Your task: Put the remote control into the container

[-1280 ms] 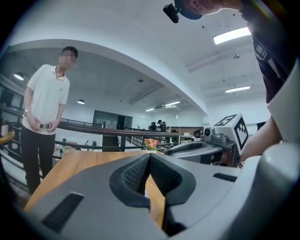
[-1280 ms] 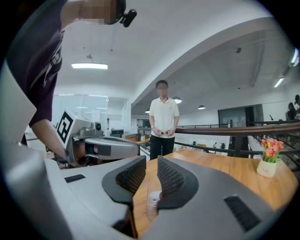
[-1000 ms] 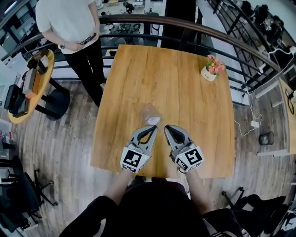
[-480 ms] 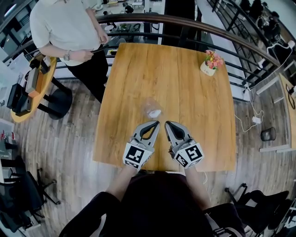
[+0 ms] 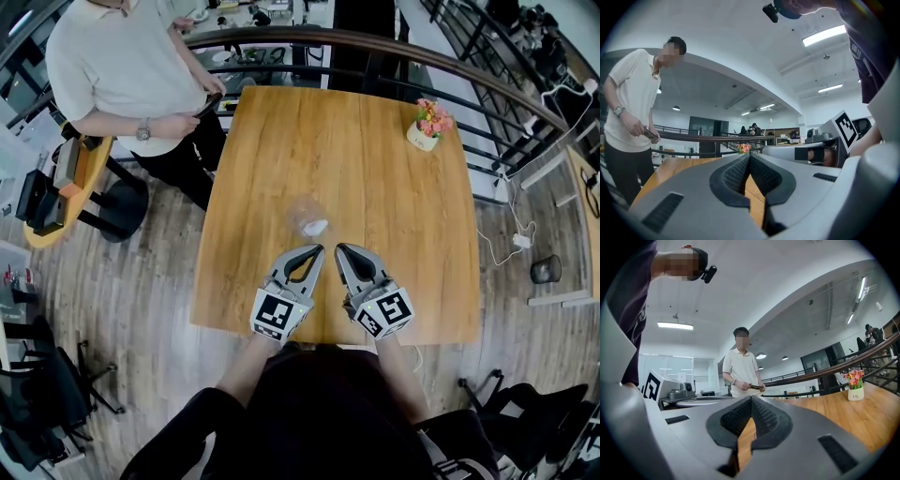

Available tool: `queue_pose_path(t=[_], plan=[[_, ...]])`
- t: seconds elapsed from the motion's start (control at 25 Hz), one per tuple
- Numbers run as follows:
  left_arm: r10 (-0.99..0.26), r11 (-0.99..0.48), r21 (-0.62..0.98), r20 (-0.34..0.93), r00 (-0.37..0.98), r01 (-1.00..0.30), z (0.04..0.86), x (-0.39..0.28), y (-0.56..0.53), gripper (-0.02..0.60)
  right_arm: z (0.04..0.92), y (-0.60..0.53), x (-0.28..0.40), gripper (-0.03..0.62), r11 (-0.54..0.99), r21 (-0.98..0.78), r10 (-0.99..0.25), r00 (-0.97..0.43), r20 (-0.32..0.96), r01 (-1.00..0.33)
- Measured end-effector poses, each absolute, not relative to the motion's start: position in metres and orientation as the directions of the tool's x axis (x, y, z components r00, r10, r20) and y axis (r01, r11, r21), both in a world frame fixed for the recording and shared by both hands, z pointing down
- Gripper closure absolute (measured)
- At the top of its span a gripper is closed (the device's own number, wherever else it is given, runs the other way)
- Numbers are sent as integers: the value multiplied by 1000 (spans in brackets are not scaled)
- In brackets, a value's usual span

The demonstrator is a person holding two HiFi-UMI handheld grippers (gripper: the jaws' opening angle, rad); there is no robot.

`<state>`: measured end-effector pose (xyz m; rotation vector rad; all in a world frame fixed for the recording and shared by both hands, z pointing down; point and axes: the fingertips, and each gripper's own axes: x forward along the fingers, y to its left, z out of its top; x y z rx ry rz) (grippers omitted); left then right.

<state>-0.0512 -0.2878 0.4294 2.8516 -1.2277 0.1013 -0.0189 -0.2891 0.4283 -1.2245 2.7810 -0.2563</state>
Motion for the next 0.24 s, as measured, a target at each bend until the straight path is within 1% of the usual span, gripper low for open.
queue_pose_path(t=[0.24], plan=[[-723, -688, 7, 78, 686, -726, 431, -48, -286, 569, 430, -286, -16, 576, 662, -192, -740, -673, -14, -724]])
